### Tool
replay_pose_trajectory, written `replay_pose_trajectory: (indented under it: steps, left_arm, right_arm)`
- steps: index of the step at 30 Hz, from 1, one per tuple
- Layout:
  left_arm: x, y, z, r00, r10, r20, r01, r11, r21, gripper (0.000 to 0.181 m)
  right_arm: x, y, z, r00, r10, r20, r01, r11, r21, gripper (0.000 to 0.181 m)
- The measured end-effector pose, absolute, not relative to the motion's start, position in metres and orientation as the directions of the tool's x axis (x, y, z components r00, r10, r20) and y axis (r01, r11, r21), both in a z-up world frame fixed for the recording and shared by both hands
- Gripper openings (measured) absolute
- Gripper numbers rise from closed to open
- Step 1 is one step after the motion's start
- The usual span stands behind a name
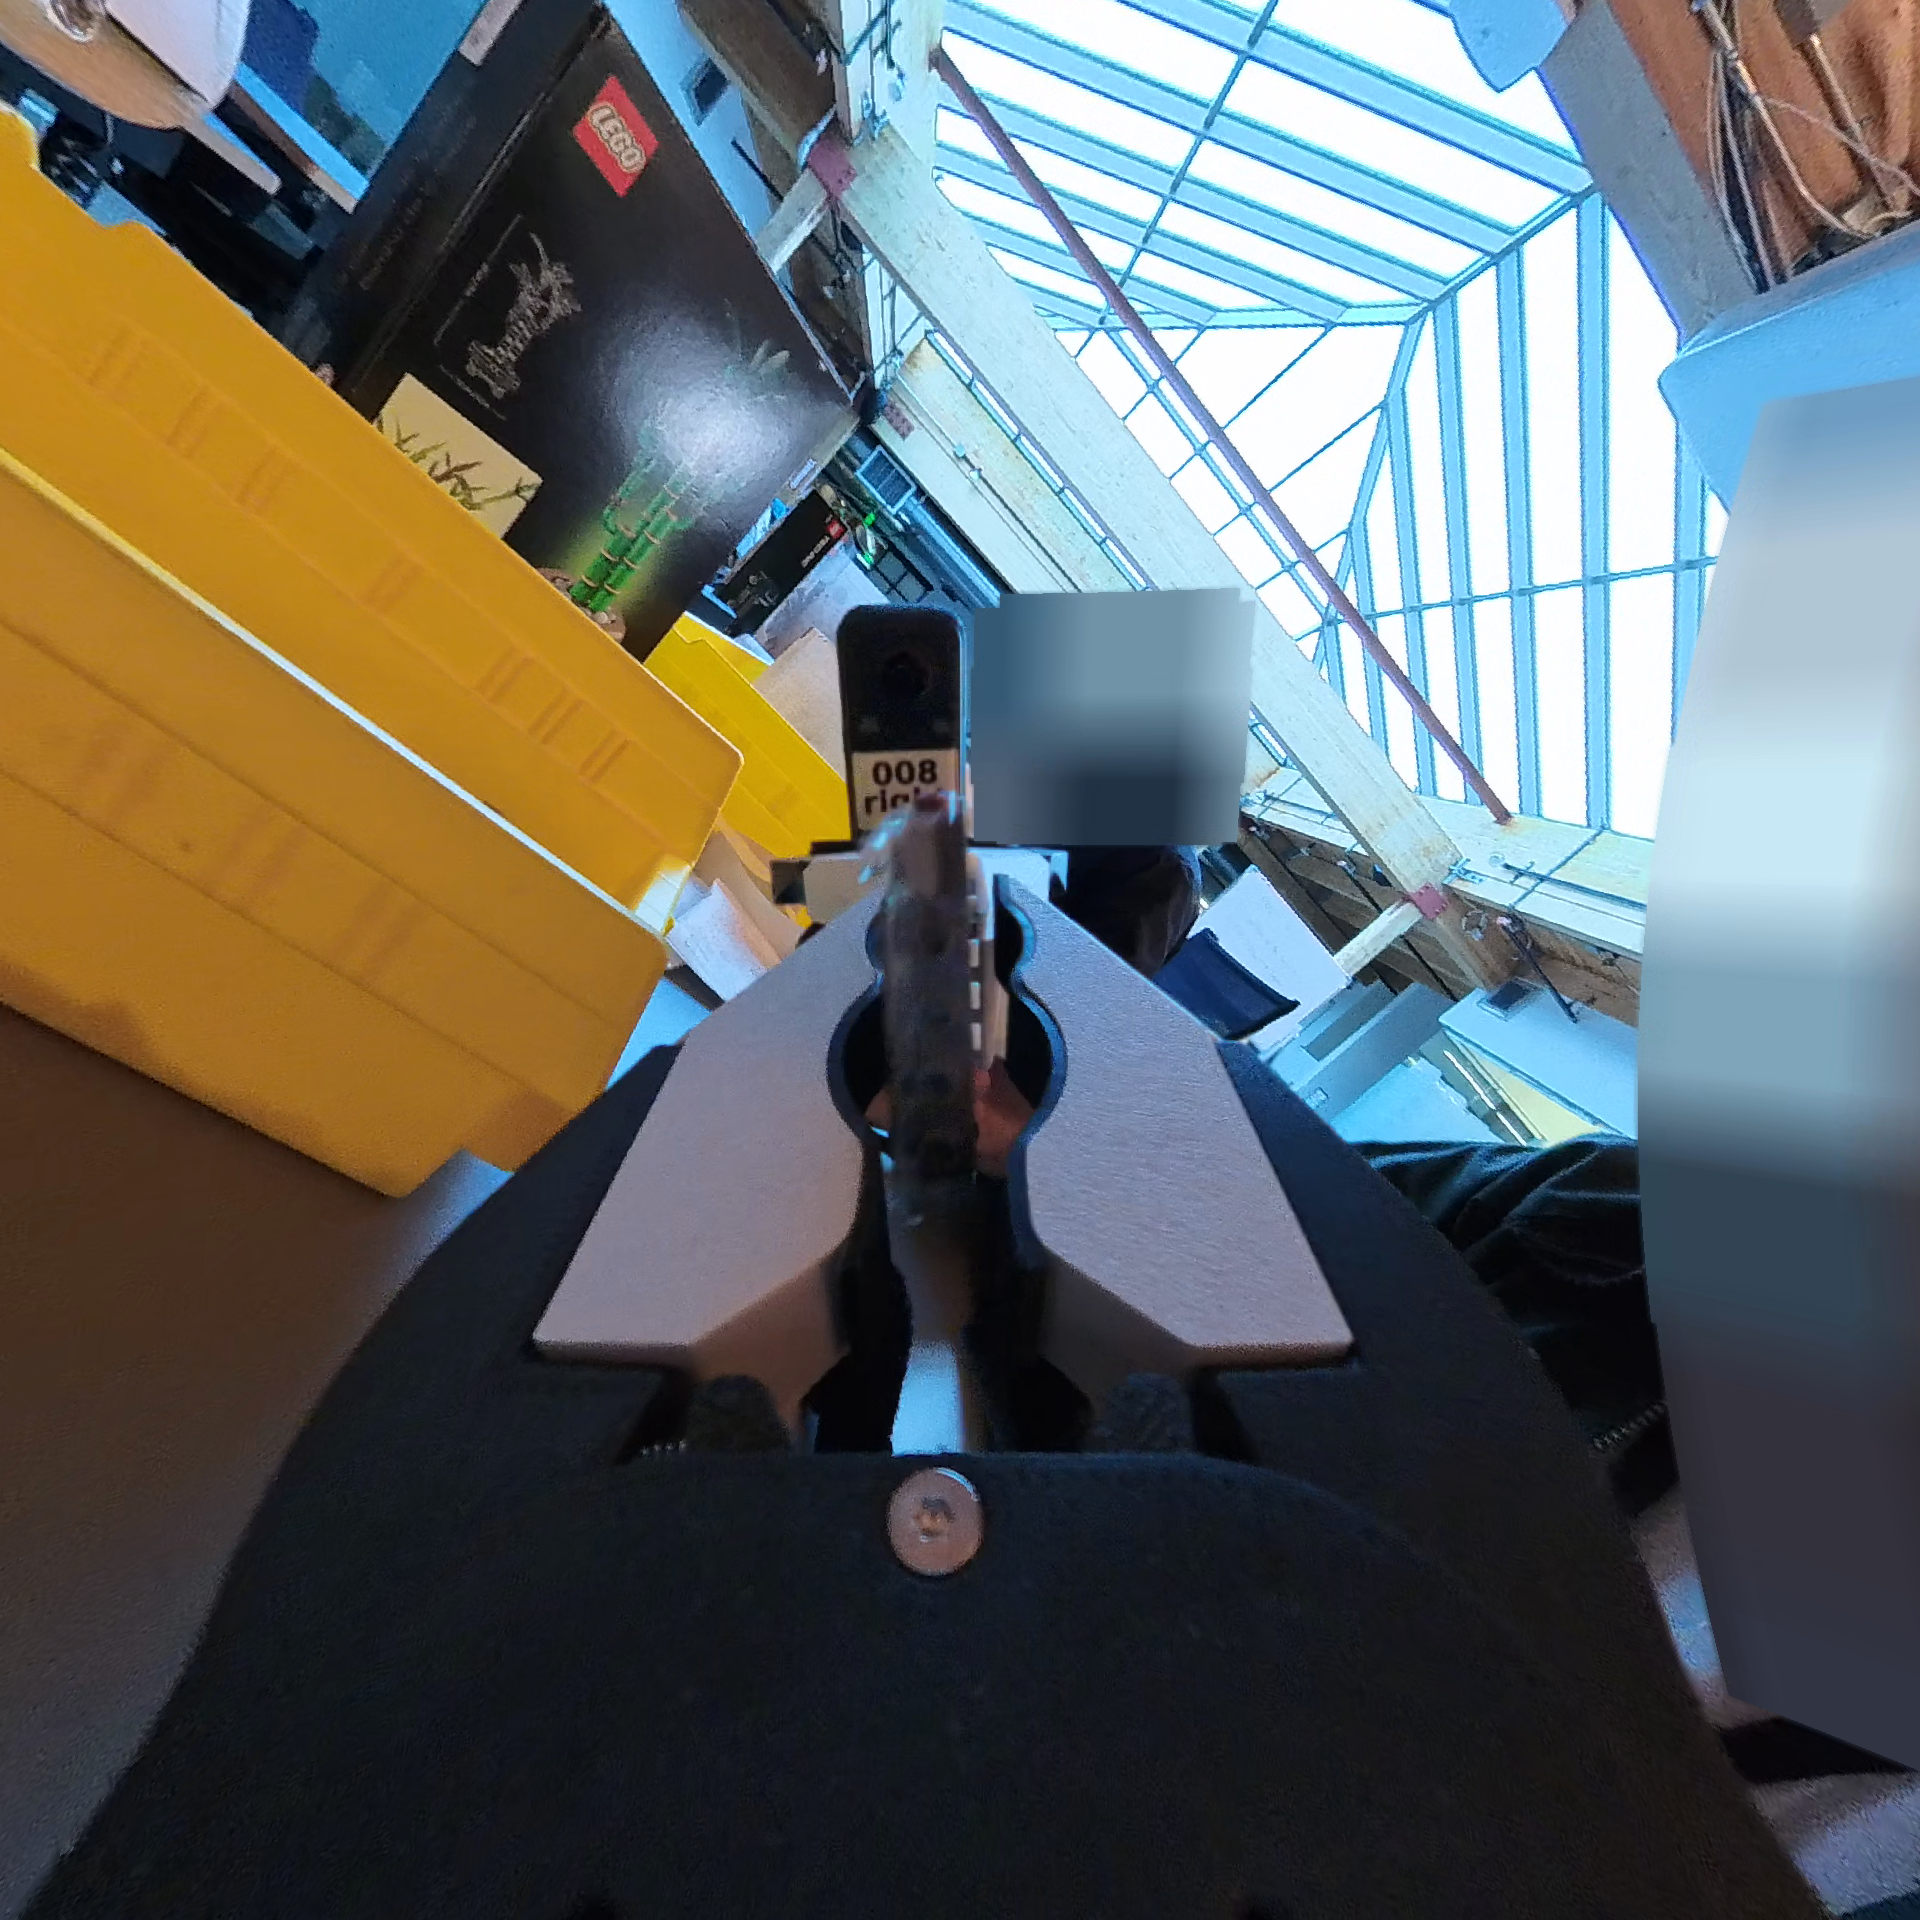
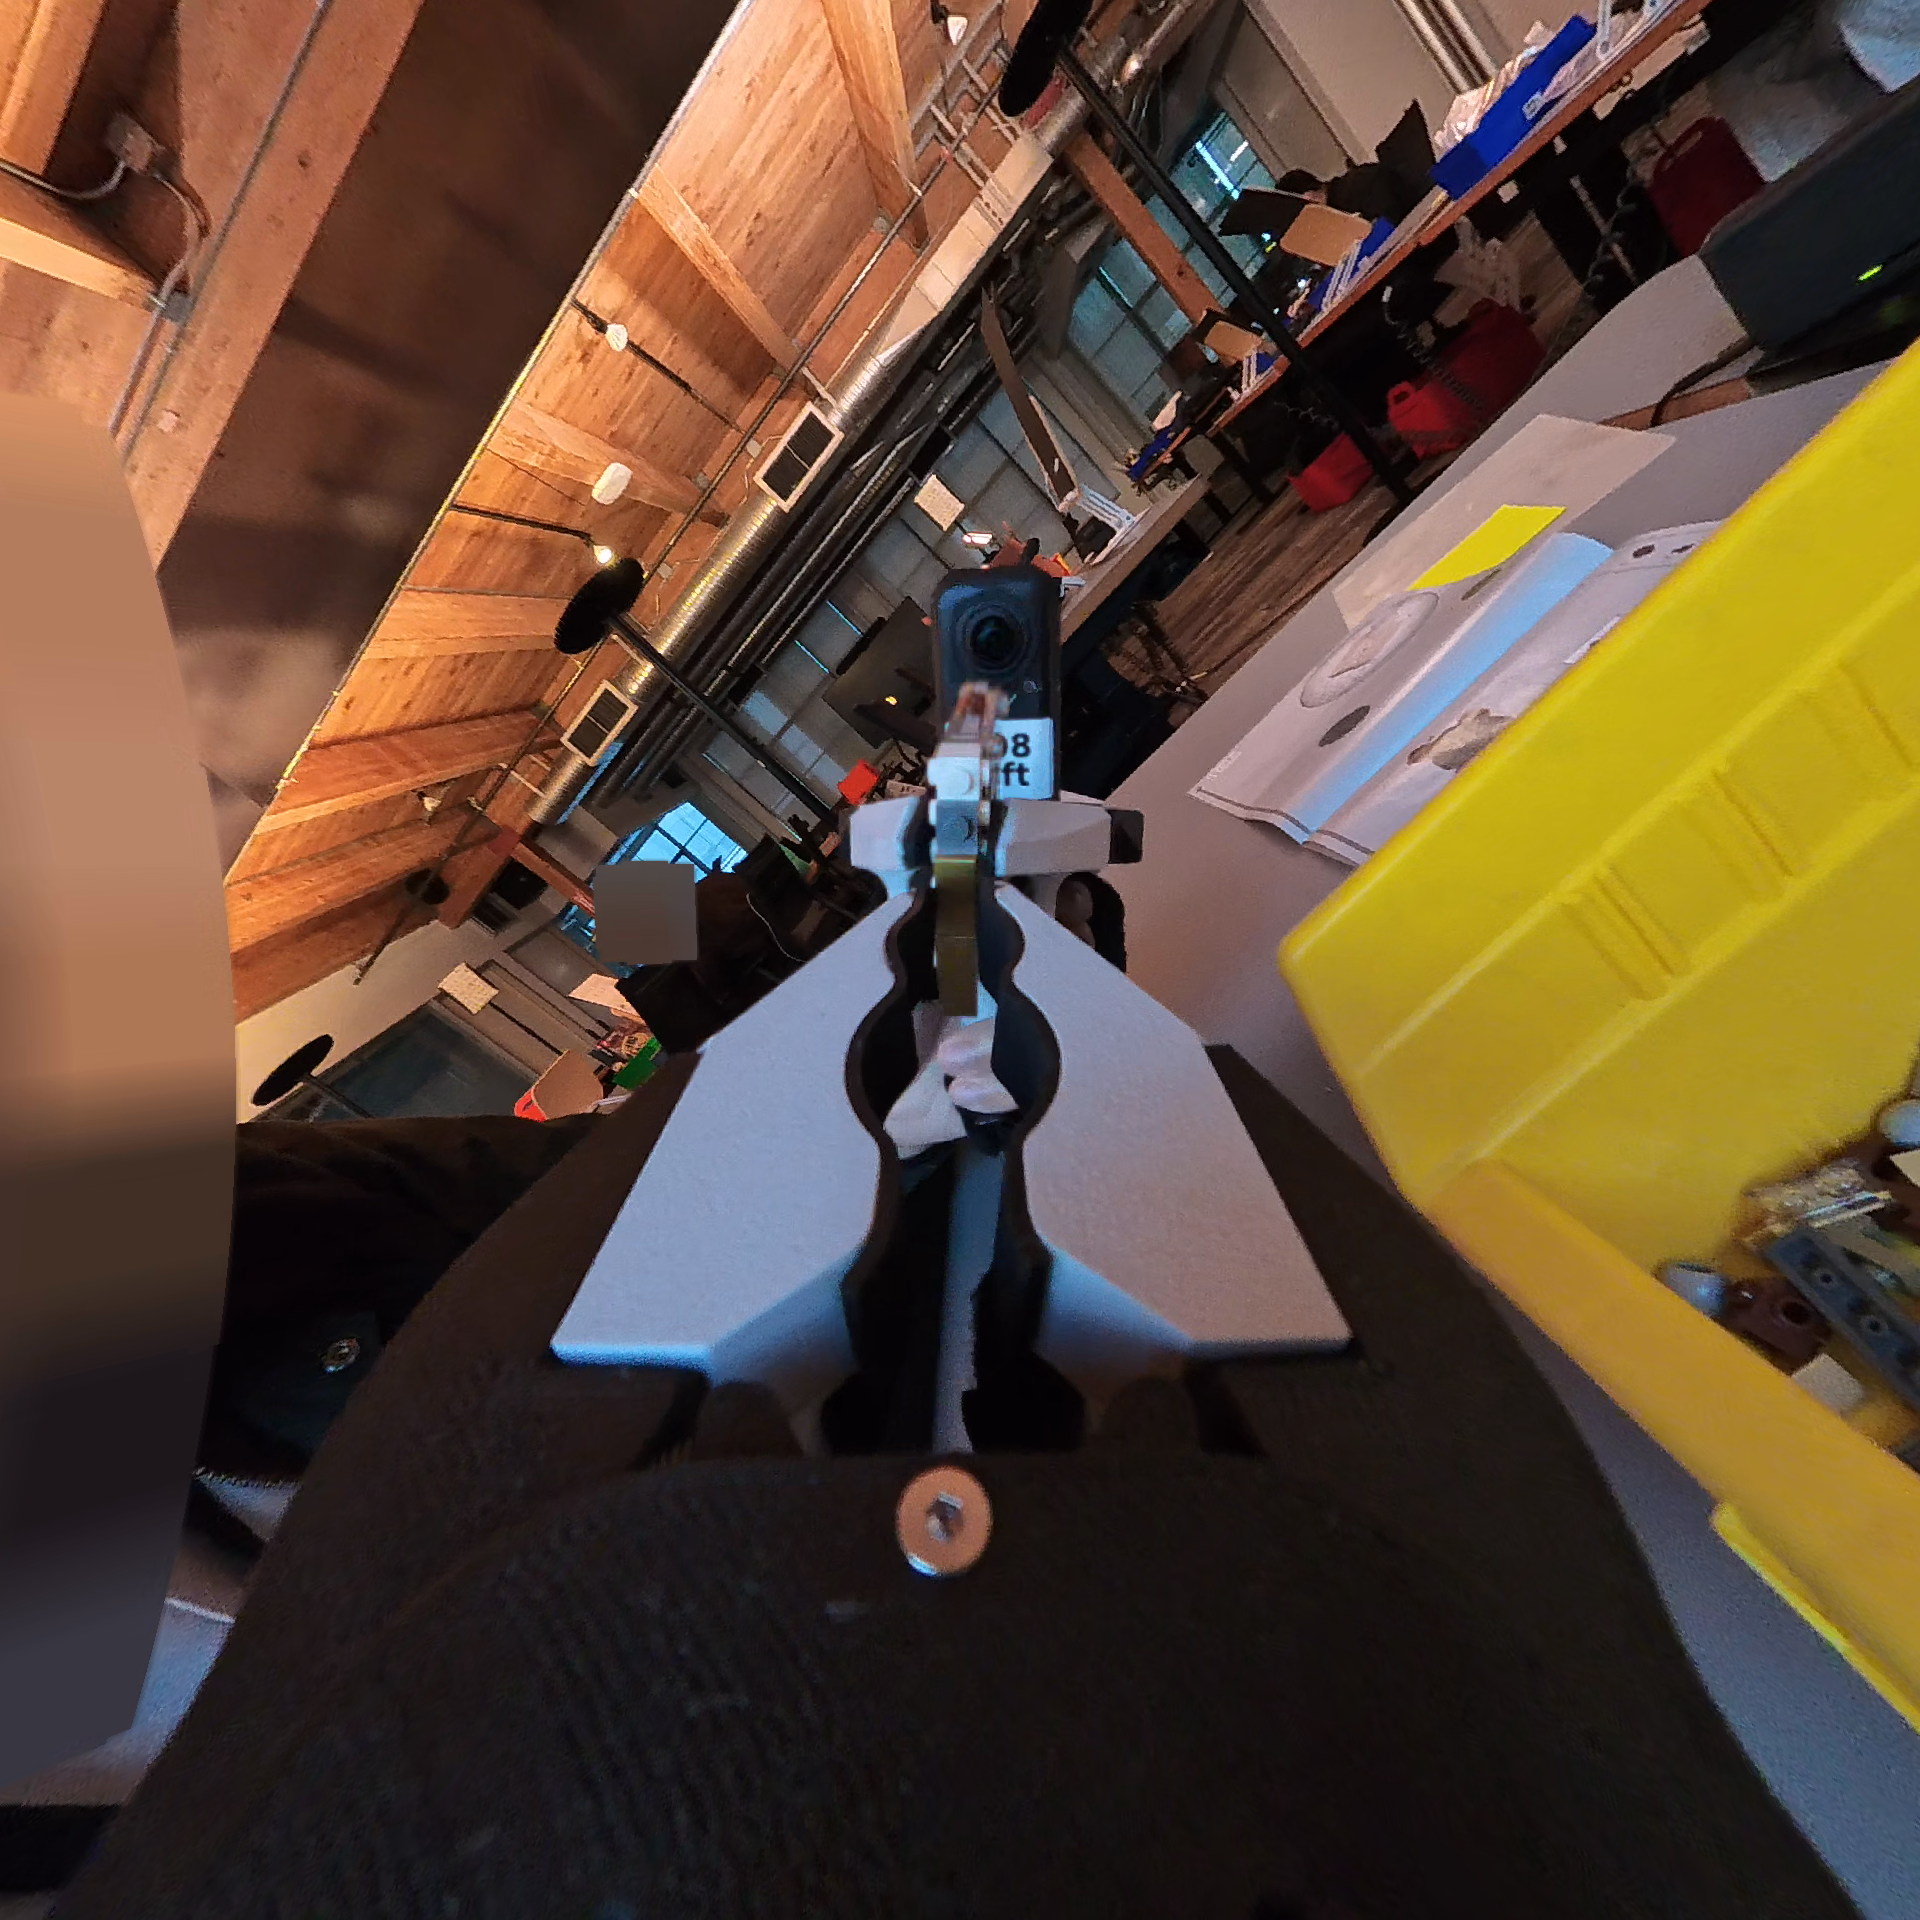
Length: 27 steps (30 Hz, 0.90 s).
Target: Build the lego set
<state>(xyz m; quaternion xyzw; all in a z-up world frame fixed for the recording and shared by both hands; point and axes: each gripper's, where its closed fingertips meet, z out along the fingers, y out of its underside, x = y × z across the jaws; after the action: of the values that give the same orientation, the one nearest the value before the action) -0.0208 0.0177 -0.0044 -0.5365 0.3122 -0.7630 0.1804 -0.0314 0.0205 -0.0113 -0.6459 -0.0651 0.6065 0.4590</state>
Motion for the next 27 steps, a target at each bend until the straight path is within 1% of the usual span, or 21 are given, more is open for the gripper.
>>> replay_pose_trajectory:
  steps: [2,5,8,10,17,24,25,26,27]
  left_arm:
    - [-0.020,0.017,-0.006,-0.359,-0.605,0.710,-0.076,-0.740,-0.669,0.015]
    - [-0.020,0.017,-0.009,-0.348,-0.619,0.704,-0.088,-0.726,-0.682,0.009]
    - [-0.020,0.018,-0.013,-0.335,-0.615,0.713,-0.113,-0.725,-0.679,0.009]
    - [-0.020,0.017,-0.014,-0.322,-0.634,0.703,-0.122,-0.709,-0.695,0.009]
    - [-0.023,0.014,-0.012,-0.285,-0.699,0.656,-0.169,-0.636,-0.752,0.009]
    - [-0.025,0.012,-0.012,-0.284,-0.711,0.644,-0.197,-0.614,-0.764,0.008]
    - [-0.026,0.013,-0.011,-0.283,-0.713,0.641,-0.195,-0.611,-0.767,0.008]
    - [-0.030,0.025,-0.006,-0.250,-0.728,0.638,-0.134,-0.626,-0.768,0.009]
    - [-0.043,0.047,0.005,-0.232,-0.731,0.642,-0.031,-0.654,-0.756,0.009]
  right_arm:
    - [-0.030,0.021,-0.013,0.279,0.641,-0.715,-0.455,-0.568,-0.686,0.005]
    - [-0.031,0.020,-0.014,0.274,0.640,-0.717,-0.444,-0.577,-0.685,0.005]
    - [-0.032,0.020,-0.018,0.297,0.640,-0.709,-0.422,-0.578,-0.698,0.005]
    - [-0.032,0.020,-0.020,0.311,0.637,-0.705,-0.410,-0.579,-0.705,0.005]
    - [-0.034,0.018,-0.018,0.282,0.627,-0.726,-0.400,-0.611,-0.683,0.005]
    - [-0.036,0.016,-0.018,0.263,0.622,-0.737,-0.397,-0.626,-0.671,0.005]
    - [-0.036,0.016,-0.017,0.266,0.626,-0.733,-0.396,-0.622,-0.675,0.005]
    - [-0.034,0.015,-0.015,0.269,0.628,-0.731,-0.403,-0.616,-0.677,0.005]
    - [-0.022,0.017,-0.011,0.273,0.621,-0.734,-0.440,-0.598,-0.670,0.005]
